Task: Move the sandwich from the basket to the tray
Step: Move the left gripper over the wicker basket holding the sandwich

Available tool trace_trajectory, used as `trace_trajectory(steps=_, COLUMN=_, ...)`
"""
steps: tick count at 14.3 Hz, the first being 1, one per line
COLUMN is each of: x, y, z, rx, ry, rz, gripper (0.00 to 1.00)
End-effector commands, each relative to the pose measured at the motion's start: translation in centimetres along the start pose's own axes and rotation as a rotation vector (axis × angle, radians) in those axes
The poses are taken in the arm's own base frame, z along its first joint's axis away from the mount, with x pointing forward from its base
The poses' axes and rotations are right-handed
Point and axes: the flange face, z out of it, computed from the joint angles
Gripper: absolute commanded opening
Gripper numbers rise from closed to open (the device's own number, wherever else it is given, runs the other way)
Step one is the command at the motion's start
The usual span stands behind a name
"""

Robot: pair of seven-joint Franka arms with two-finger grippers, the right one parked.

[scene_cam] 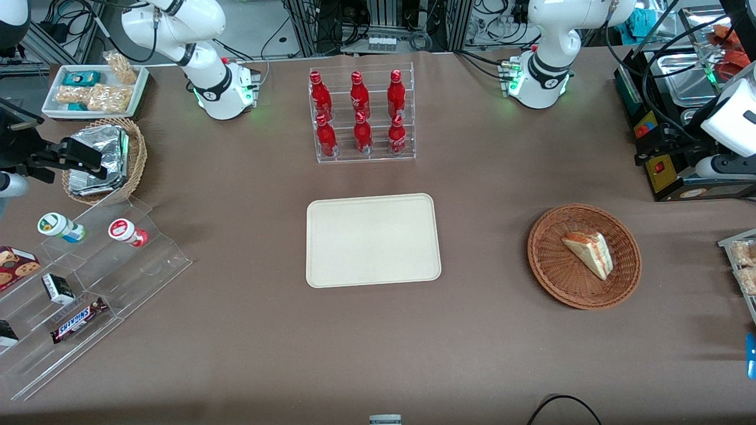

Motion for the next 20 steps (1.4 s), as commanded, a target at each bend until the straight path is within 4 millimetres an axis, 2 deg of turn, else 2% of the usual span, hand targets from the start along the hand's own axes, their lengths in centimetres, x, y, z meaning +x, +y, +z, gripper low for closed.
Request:
trace_trajectory(steps=1, x=-0.2, y=-0.1, z=-0.7, rx=-0.012, ry=0.006, rz=-0.002, gripper=1.00)
trace_trajectory(steps=9, x=-0.3, y=0.1, z=-0.5, rx=-0.010, ry=-0.003, rz=-0.002, gripper=1.00)
trace_trajectory(steps=13, x=0.1, y=0.0, z=0.3, rx=-0.006, ry=-0.015, rz=-0.002, gripper=1.00)
trace_trajectory(steps=16, x=0.5, y=-0.1, z=3.0, rx=-0.003, ry=-0.040, rz=-0.004, gripper=1.00)
trace_trajectory(steps=19, x=1.4, y=-0.5, z=7.7, rx=-0.001, ry=-0.039, rz=-0.011, gripper=1.00)
trace_trajectory(steps=20, x=1.8, y=-1.4, z=9.9, rx=-0.002, ry=-0.039, rz=-0.026, gripper=1.00)
